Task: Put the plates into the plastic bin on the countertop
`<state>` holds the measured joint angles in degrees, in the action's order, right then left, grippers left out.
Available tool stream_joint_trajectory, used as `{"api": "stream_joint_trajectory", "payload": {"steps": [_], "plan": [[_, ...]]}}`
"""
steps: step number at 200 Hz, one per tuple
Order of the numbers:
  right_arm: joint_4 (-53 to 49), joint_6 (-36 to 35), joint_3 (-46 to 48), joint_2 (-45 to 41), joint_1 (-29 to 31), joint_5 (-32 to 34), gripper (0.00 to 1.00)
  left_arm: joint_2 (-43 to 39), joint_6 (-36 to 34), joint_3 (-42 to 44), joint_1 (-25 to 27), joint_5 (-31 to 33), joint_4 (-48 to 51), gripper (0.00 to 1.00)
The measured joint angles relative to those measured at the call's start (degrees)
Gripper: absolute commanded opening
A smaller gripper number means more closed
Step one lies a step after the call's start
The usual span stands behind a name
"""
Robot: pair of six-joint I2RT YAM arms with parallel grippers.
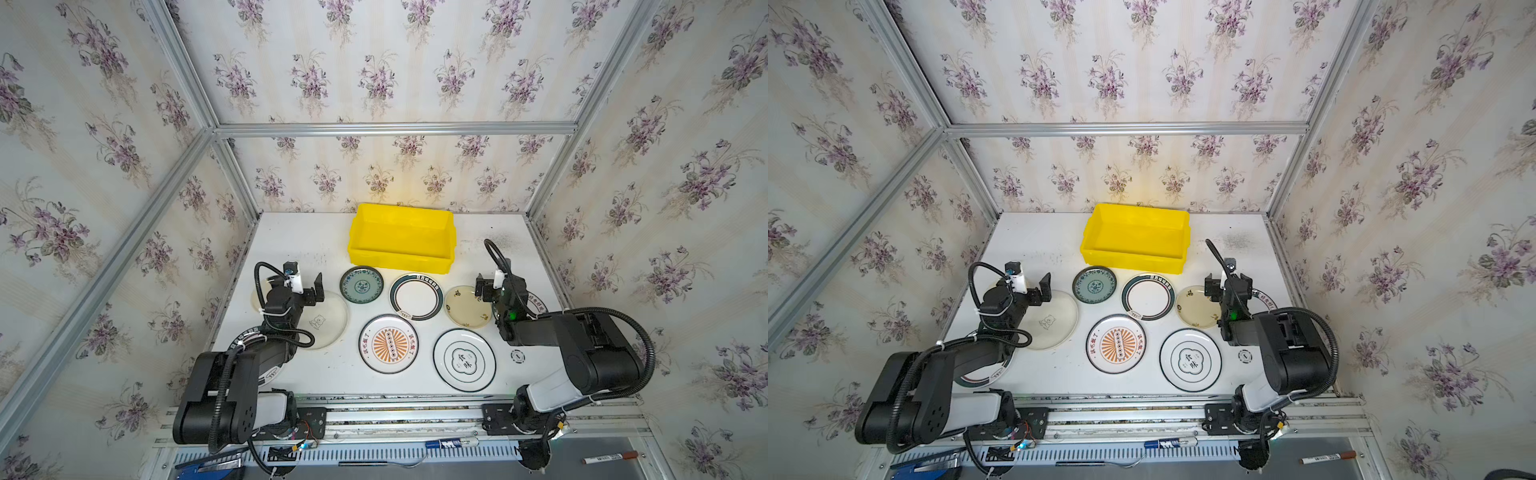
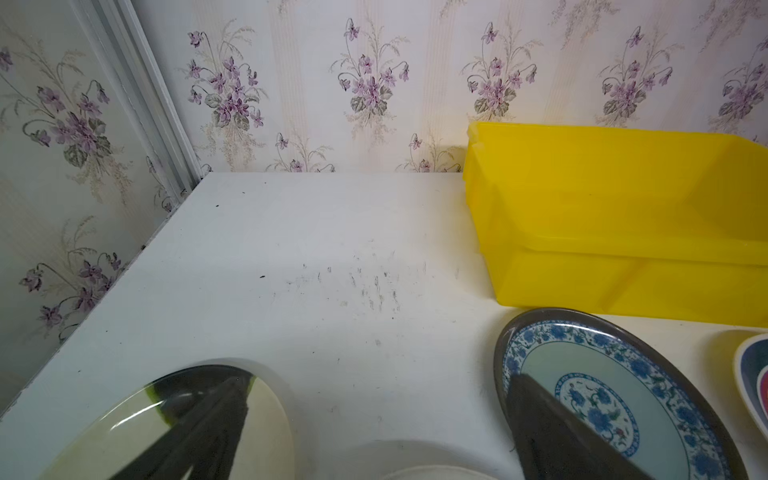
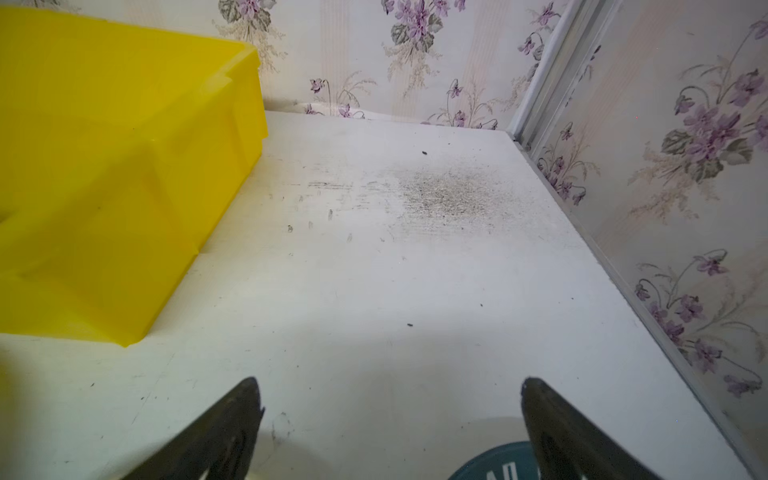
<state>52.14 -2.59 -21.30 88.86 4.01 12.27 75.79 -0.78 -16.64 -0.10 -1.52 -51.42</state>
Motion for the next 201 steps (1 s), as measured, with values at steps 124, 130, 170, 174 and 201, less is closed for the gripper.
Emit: {"api": "stream_joint_trajectory", "payload": {"steps": [124,130,170,174,201], "plan": [[0.0,0.2,0.0,0.0,-0.1,-1.0,1.0,0.0,0.0,0.0,0.0,0.0,0.0,1.0],[0.0,0.2,0.0,0.0,-0.1,-1.0,1.0,0.0,0.0,0.0,0.0,0.0,0.0,1.0],[0.0,0.9,0.2,-0.2,-1.3,-1.1,1.0,0.0,0.0,0.0,0.0,0.0,0.0,1.0],[0.0,0.9,0.2,-0.2,-1.4,-1.1,1.0,0.0,0.0,0.0,0.0,0.0,0.0,1.0],[0.0,1.3,0.4,-0.2,-1.5,-1.5,1.0,0.0,-0.2,0.0,0.2,0.1,0.0,1.0]]}}
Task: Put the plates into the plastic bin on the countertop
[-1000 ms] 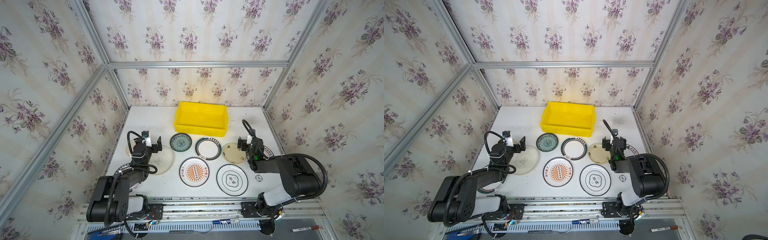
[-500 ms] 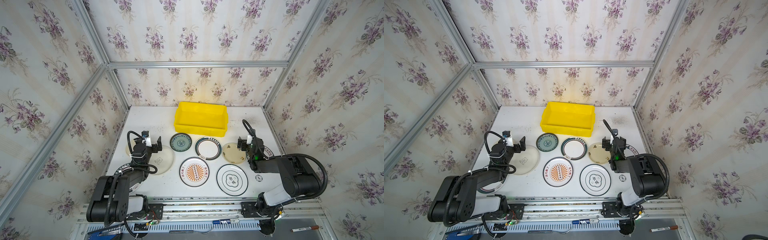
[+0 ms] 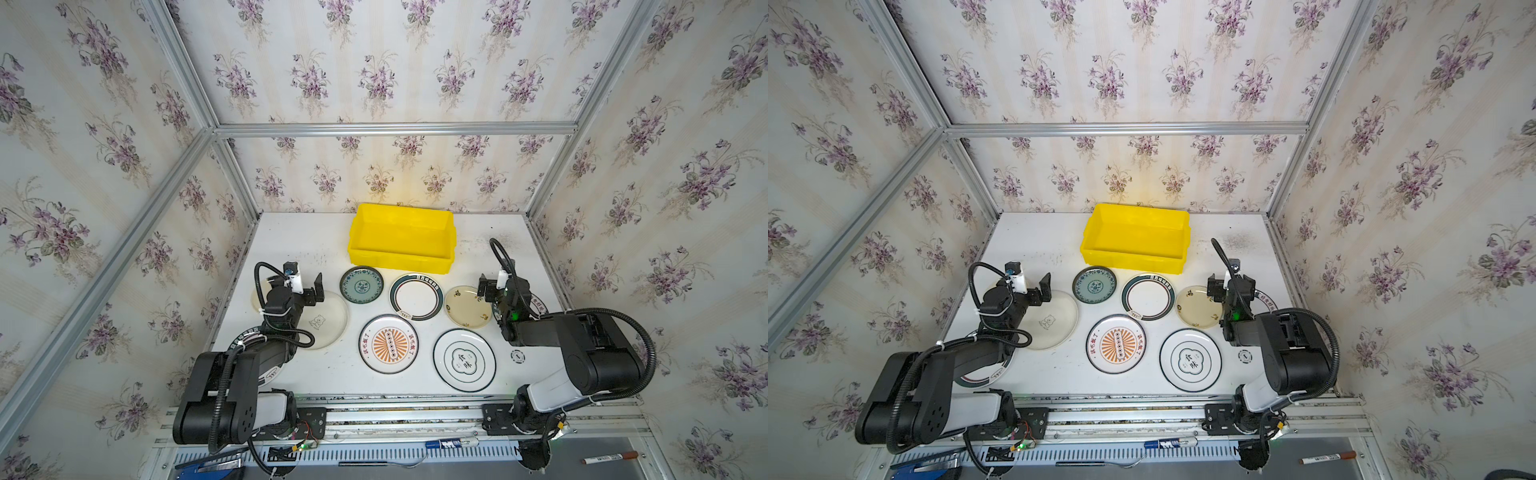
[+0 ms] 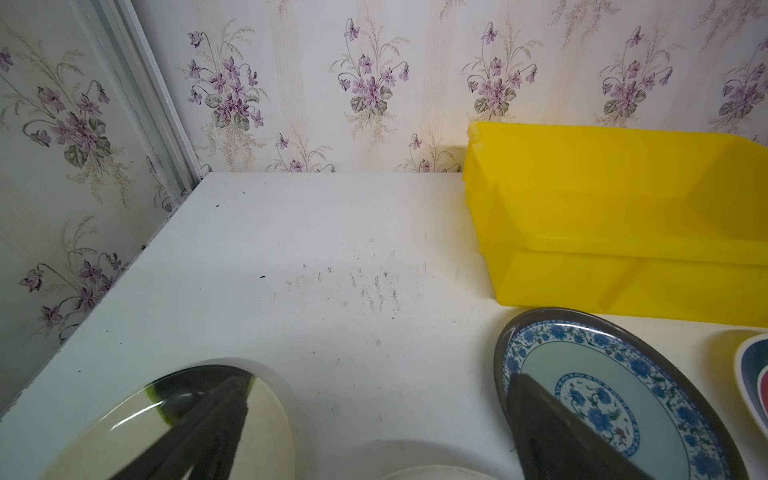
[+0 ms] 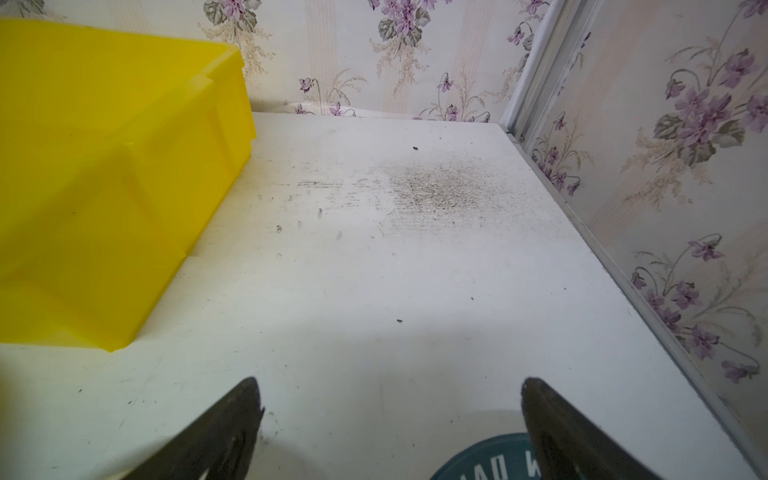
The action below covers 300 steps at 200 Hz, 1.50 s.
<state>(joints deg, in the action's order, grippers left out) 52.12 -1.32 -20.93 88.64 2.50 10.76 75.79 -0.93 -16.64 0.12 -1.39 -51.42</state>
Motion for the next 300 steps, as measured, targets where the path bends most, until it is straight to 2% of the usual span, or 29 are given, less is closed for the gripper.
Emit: {"api": "stream_joint_trajectory", "payload": {"steps": [66,113,141,166,190,213,228,244,278,300], "plan": [[-1.2,0.0,-0.1,-0.9,0.0,0.1,1.0,-0.4,-0.3,0.0,0.8,1.2,0.2,0.99],[-10.6,0.4,-3.2,-11.1,1.9,4.8,1.0,-13.3,0.5,-3.2,4.2,9.2,10.3,1.0],[-22.5,2.4,-8.9,-14.7,3.5,6.5,1.0,-17.8,2.0,-4.0,7.5,13.3,16.8,1.0],[-35.5,7.1,-15.8,-18.7,3.7,6.1,0.99,-20.7,4.1,-8.4,10.5,16.7,24.6,1.0],[-48.0,12.8,-19.2,-23.8,3.8,1.4,0.99,-23.4,7.0,-12.2,14.5,20.2,33.4,1.0],[-58.7,18.0,-19.5,-29.3,3.9,-5.3,0.97,-27.3,11.1,-12.5,18.2,22.4,42.7,1.0],[-65.5,20.7,-19.5,-33.1,3.9,-9.2,0.97,-30.5,14.2,-11.5,19.7,22.1,47.4,1.0],[-71.6,22.6,-19.5,-36.1,3.9,-10.5,0.98,-33.4,17.4,-9.9,21.0,20.3,50.6,1.0],[-83.8,28.3,-19.9,-38.2,3.8,-6.9,0.98,-34.7,21.4,-9.1,25.3,13.3,54.0,1.0],[-89.2,32.8,-19.9,-37.5,3.7,-4.5,0.99,-34.0,21.8,-9.1,28.9,11.6,54.1,1.0]]}}
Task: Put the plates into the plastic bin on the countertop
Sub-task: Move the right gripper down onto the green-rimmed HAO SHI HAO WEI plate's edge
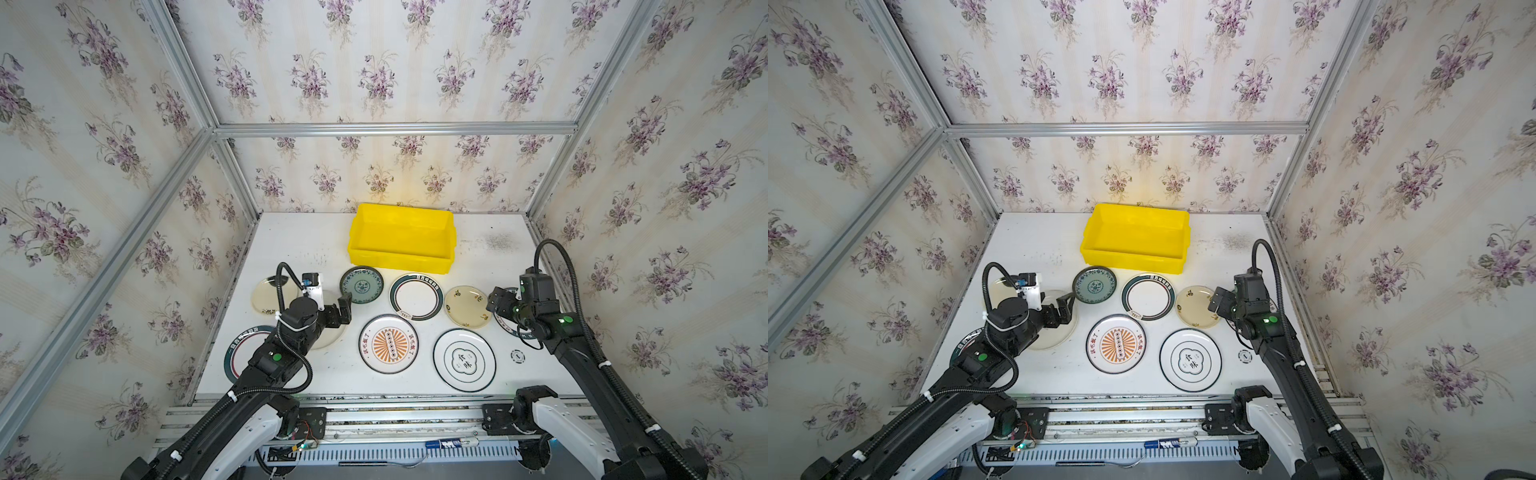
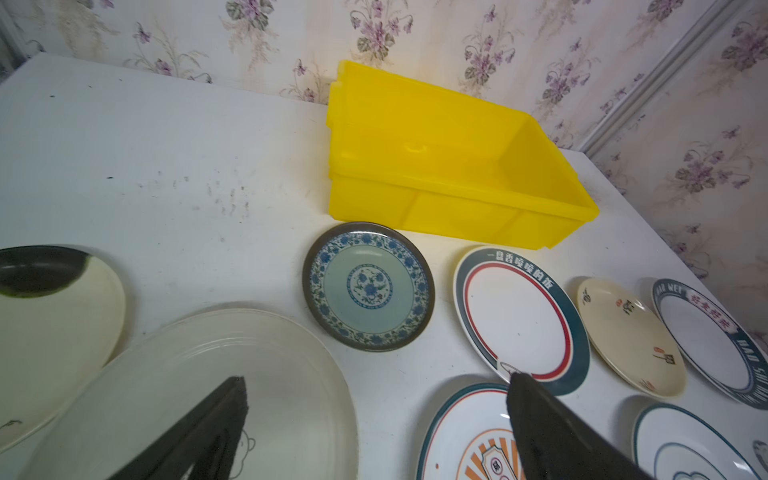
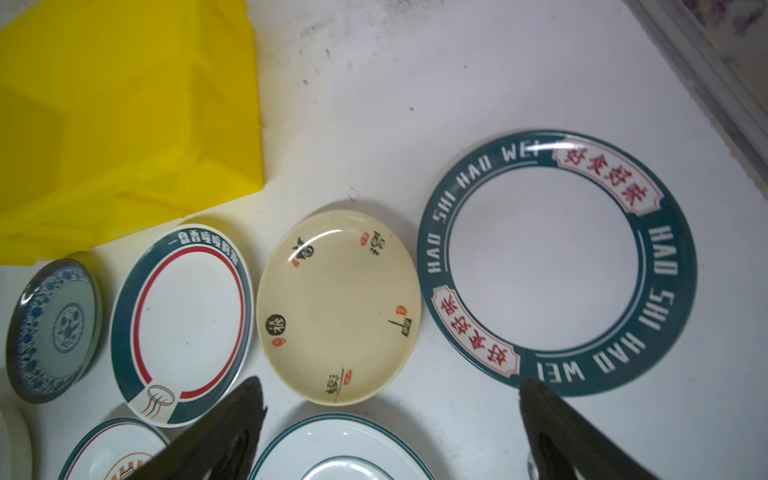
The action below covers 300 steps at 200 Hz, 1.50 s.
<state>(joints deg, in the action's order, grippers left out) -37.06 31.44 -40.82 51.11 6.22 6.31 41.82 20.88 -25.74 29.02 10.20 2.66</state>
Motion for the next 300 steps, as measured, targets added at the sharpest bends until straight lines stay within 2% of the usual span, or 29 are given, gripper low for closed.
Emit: {"api": "stream_joint_trajectory", "payload": {"steps": [55,103,142,175,215,254,300], "plan": [[-8.3,10.5,3.3,-2.4,-2.4,1.4,0.99,0.0,-0.5,1.7,3.9,-1.9,-0.7,1.0],[-8.3,16.2,11.9,-9.1,-8.1,-2.9,0.97,-3.5,-0.5,3.2,4.8,-3.4,-1.0,0.99],[-5.7,17.1,13.6,-10.0,-12.2,-6.1,0.94,-4.3,-0.4,3.7,4.9,-3.7,-1.0,1.0],[-3.5,16.5,13.5,-7.0,-16.1,-9.3,0.85,-3.6,-0.2,3.7,5.0,-4.3,-1.1,1.0],[-1.2,16.1,13.5,-3.4,-19.5,-13.5,0.81,-2.6,-0.2,3.6,5.0,-5.3,-1.7,1.0],[1.7,16.1,14.4,-3.3,-21.9,-15.6,0.68,-1.9,-0.2,3.6,5.0,-5.4,-2.3,1.0],[3.1,17.7,14.8,-3.2,-22.3,-17.0,0.68,0.0,-0.3,3.2,5.0,-5.8,-2.3,1.0]]}}
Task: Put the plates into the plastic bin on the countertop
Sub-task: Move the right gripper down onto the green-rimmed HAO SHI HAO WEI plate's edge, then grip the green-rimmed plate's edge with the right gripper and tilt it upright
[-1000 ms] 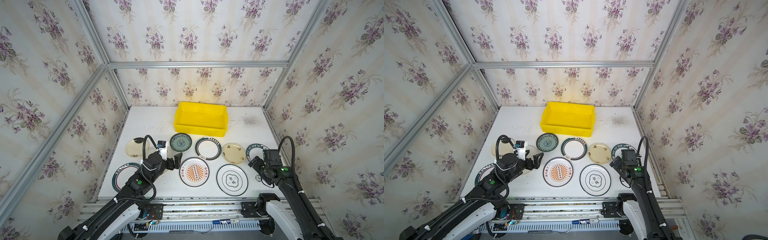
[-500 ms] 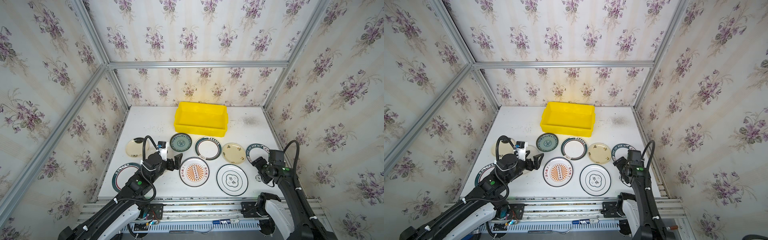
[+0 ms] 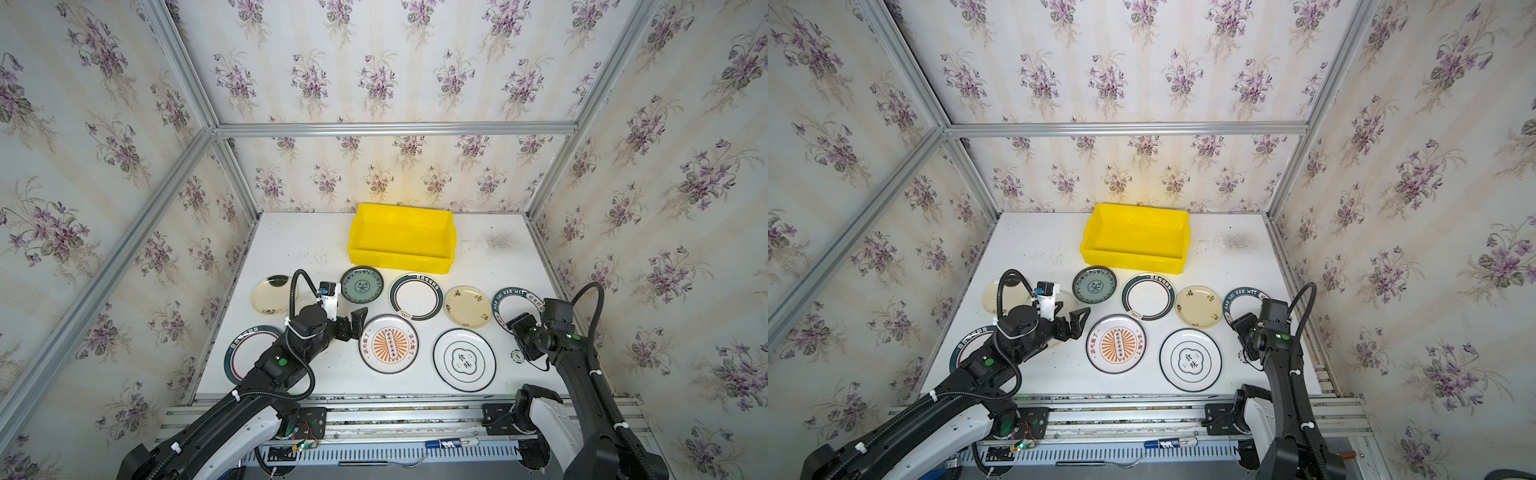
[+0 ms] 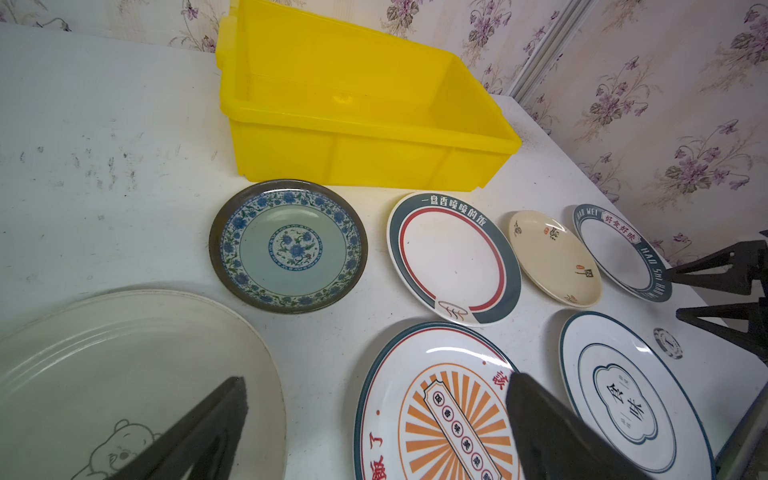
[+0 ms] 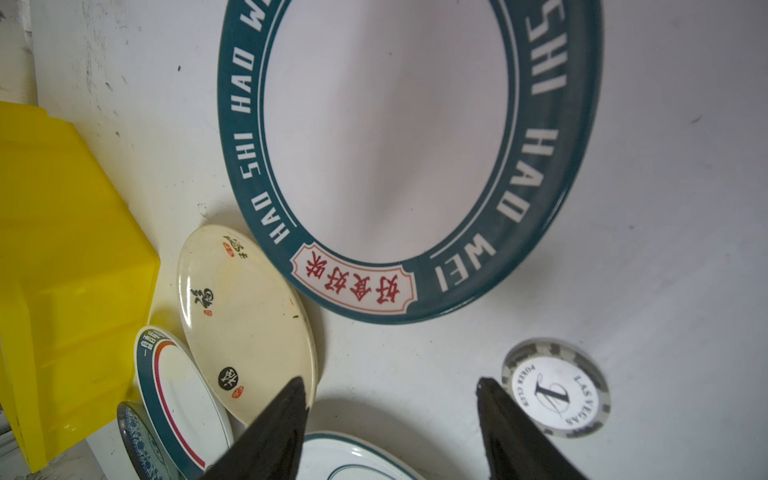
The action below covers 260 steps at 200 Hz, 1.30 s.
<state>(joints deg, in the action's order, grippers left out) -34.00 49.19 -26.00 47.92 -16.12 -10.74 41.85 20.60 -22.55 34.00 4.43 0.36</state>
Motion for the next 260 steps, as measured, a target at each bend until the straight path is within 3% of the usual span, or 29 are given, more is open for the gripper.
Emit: {"api": "stream_joint_trajectory", "payload": {"steps": [69,135,187,260], "plan": [[0.9,6.3,5.2,-3.9,0.0,0.0,0.65,0.8,0.0,-0.3,0.0,-0.2,-0.4,1.0],[9.9,14.8,11.2,-6.7,-0.1,2.1,0.62,0.9,-0.2,-0.3,0.0,-0.2,-0.4,1.0],[14.0,18.1,11.5,-5.3,-0.3,5.6,0.59,0.9,-0.2,-0.3,0.0,0.0,-0.5,1.0],[19.3,20.4,11.4,0.6,-0.5,8.3,0.46,1.9,-0.2,-0.5,0.0,0.5,-0.8,0.99]]}}
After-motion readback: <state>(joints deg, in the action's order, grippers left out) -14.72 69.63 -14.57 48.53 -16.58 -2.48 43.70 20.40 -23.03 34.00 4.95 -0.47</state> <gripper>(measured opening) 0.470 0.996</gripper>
